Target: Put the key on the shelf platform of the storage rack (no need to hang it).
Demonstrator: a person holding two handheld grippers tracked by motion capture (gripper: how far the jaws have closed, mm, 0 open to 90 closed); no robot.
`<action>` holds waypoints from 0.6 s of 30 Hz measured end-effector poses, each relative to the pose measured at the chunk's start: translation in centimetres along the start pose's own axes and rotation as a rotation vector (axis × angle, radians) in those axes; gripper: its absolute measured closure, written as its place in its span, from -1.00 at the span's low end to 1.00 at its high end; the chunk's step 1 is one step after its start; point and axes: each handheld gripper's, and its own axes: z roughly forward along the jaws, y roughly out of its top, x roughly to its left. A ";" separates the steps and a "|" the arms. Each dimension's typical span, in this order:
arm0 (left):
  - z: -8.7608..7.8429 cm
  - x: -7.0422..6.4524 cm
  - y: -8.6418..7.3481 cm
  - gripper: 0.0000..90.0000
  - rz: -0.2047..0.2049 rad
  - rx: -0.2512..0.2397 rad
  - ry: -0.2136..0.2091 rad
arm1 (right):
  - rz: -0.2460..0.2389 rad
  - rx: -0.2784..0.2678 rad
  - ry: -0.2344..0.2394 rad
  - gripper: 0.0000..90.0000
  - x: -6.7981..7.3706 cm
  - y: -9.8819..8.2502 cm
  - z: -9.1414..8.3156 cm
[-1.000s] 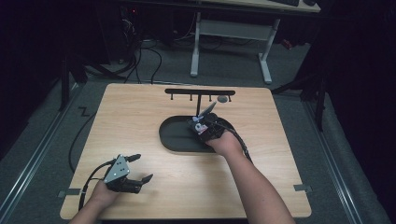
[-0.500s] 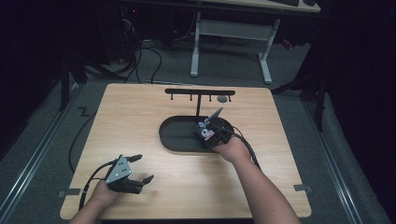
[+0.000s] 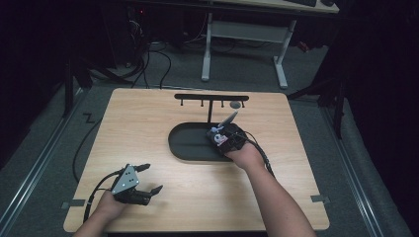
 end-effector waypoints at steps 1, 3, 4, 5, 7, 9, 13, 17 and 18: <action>0.0 0.0 0.0 -0.66 -0.001 0.000 0.000 | -0.002 0.007 0.000 0.02 0.0 0.1 0.1; 0.0 0.0 0.0 -0.66 -0.001 -0.003 0.000 | -0.005 0.008 0.001 0.01 0.1 0.2 0.4; 0.0 0.0 0.0 -0.66 -0.001 -0.003 0.000 | 0.006 0.013 0.006 -0.01 0.2 0.3 0.4; 0.0 0.0 0.0 -0.66 -0.001 -0.003 0.000 | 0.000 0.010 0.001 -0.04 0.2 0.4 0.5; 0.0 0.0 0.0 -0.66 -0.002 -0.001 0.000 | 0.007 -0.001 0.001 -0.09 0.2 0.5 0.4; 0.0 0.0 0.0 -0.66 0.000 -0.005 0.001 | 0.030 -0.009 0.002 -0.13 0.3 0.5 0.1; 0.0 0.0 0.0 -0.66 0.000 -0.004 0.002 | 0.020 -0.040 -0.009 -0.20 0.1 0.3 -0.7; 0.0 -0.1 0.0 -0.66 0.003 -0.003 0.003 | 0.038 -0.072 -0.009 -0.23 -0.2 0.0 -1.8; 0.0 0.0 0.0 -0.66 0.002 -0.001 0.003 | 0.037 -0.082 -0.012 -0.23 -0.2 0.0 -2.2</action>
